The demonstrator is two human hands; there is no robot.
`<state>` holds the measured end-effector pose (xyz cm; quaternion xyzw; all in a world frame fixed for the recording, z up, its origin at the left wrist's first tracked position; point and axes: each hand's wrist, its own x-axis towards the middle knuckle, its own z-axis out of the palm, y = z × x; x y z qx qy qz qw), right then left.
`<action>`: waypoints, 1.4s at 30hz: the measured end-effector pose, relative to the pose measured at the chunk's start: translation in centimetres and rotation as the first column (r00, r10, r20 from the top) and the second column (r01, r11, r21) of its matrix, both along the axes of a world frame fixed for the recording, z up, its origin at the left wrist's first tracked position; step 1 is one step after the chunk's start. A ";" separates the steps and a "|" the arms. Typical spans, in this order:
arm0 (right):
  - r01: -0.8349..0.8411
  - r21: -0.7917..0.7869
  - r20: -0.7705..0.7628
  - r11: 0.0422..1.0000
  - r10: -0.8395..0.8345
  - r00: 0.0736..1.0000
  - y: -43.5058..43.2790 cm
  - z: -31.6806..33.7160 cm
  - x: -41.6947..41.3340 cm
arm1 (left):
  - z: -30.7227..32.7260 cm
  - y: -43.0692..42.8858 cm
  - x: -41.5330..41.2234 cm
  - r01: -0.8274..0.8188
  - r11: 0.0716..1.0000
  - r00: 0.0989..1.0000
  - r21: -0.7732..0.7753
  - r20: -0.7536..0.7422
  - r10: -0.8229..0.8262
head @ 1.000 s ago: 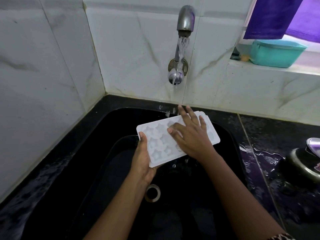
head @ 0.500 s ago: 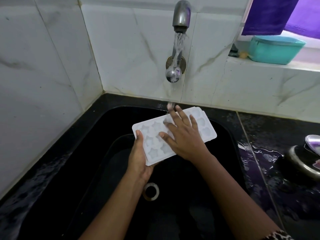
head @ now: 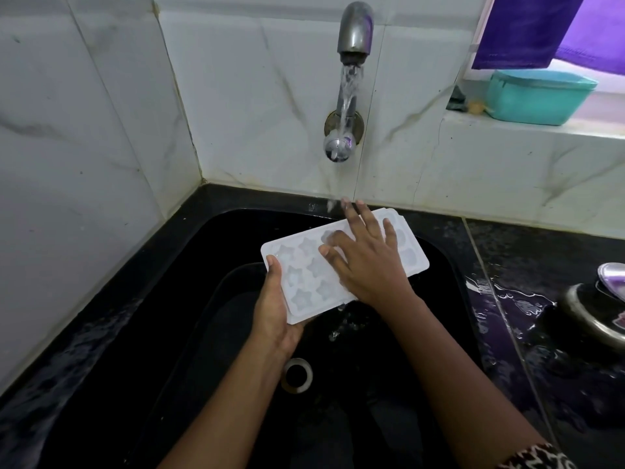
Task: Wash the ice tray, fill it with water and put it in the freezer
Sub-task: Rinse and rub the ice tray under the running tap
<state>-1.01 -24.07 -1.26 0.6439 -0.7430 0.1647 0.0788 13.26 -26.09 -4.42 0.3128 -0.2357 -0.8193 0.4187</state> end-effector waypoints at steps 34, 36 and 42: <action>-0.091 0.060 0.074 0.994 0.087 0.993 0.9 0.4 -0.4 | -0.1 0.0 -0.1 -0.042 0.999 0.999 -0.013 -0.023 0.042; -0.014 -0.087 0.165 0.996 0.029 0.986 1.7 0.4 -0.6 | -0.1 0.0 -0.1 -0.056 0.998 0.998 -0.003 -0.017 0.056; 0.090 -0.259 0.182 0.962 -0.043 0.982 2.7 -0.6 -0.2 | 0.1 -0.3 0.1 -0.095 0.995 0.995 0.031 0.012 0.094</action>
